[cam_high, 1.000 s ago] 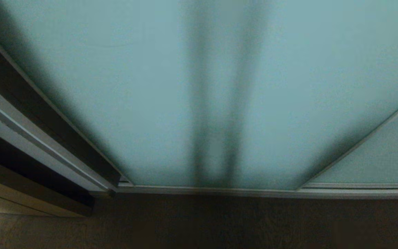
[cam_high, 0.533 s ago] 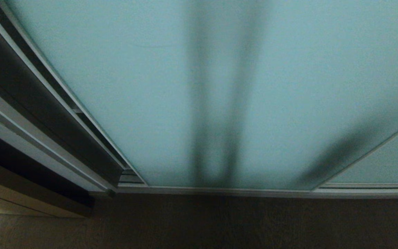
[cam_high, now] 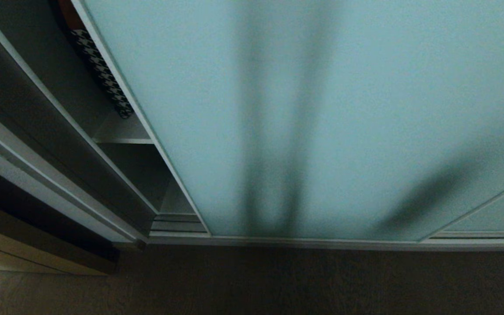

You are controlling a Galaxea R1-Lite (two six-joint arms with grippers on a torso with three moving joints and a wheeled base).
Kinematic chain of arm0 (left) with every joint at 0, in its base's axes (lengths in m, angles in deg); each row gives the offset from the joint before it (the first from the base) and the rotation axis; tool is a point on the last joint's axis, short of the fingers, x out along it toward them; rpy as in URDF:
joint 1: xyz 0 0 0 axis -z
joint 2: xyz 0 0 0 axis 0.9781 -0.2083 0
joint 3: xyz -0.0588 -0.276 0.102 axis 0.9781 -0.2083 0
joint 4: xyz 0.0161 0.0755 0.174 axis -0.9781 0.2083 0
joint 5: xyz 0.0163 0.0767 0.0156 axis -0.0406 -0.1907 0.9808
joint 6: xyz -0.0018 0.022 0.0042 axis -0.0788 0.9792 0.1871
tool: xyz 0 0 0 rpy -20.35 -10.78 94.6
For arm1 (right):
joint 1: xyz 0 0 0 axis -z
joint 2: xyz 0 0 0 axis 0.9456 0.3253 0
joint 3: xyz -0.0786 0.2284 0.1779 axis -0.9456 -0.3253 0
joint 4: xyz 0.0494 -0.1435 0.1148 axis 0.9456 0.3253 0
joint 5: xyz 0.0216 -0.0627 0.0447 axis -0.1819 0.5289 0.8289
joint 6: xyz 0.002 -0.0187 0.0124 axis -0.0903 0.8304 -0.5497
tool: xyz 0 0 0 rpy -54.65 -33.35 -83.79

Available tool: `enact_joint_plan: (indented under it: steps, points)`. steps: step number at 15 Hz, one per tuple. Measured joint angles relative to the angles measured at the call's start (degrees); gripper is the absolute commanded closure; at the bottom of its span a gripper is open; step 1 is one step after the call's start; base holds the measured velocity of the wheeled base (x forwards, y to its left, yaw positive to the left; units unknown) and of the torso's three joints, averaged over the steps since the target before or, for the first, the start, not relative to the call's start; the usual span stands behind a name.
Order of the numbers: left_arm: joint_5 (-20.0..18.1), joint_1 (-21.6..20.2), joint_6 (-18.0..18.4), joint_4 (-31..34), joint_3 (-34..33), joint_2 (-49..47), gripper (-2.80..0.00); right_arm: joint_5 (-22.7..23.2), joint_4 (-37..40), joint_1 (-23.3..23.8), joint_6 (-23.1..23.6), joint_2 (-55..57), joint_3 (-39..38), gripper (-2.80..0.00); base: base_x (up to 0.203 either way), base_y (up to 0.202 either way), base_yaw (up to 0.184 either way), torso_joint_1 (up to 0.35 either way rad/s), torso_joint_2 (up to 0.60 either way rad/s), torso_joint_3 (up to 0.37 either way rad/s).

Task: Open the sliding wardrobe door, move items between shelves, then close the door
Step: Open the door

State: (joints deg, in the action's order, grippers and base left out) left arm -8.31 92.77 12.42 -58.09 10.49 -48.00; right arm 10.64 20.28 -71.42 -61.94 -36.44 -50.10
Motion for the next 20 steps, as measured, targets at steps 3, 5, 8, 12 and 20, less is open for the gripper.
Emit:
enact_joint_plan:
  steps: [3, 5, 8, 12, 20]
  points:
    - [-0.02, 6.26, 0.02, -0.05, -0.33, -0.46, 0.00, 0.00, 0.02, 0.00, 0.01, 0.00, 0.00, 0.00, 0.000, 0.000, 0.000, 0.000, 0.00, 0.000]
    - [-0.01, 8.50, 0.20, -0.54, -0.23, -2.47, 0.00, 0.00, 0.00, 0.00, 0.00, 0.00, 0.00, 0.00, 0.000, 0.000, 0.000, 0.000, 0.00, 0.000]
    - [0.11, 11.65, 1.16, -3.36, 0.83, -6.80, 0.00, 0.00, 0.00, 0.05, 0.01, 0.00, 0.00, 0.00, 0.000, 0.000, 0.000, 0.000, 0.00, 0.000]
    - [0.63, 18.40, 3.11, -6.34, 1.34, -11.66, 0.00, 0.00, 0.00, 0.00, 0.00, 0.00, 0.00, 0.00, 0.000, 0.000, 0.000, 0.000, 0.00, 0.000]
    - [1.41, 28.27, 7.14, -12.51, 5.43, -21.31, 0.00, 0.00, 0.00, 0.05, 0.02, 0.00, 0.00, 0.00, 0.000, 0.000, 0.000, 0.000, 0.00, 0.000]
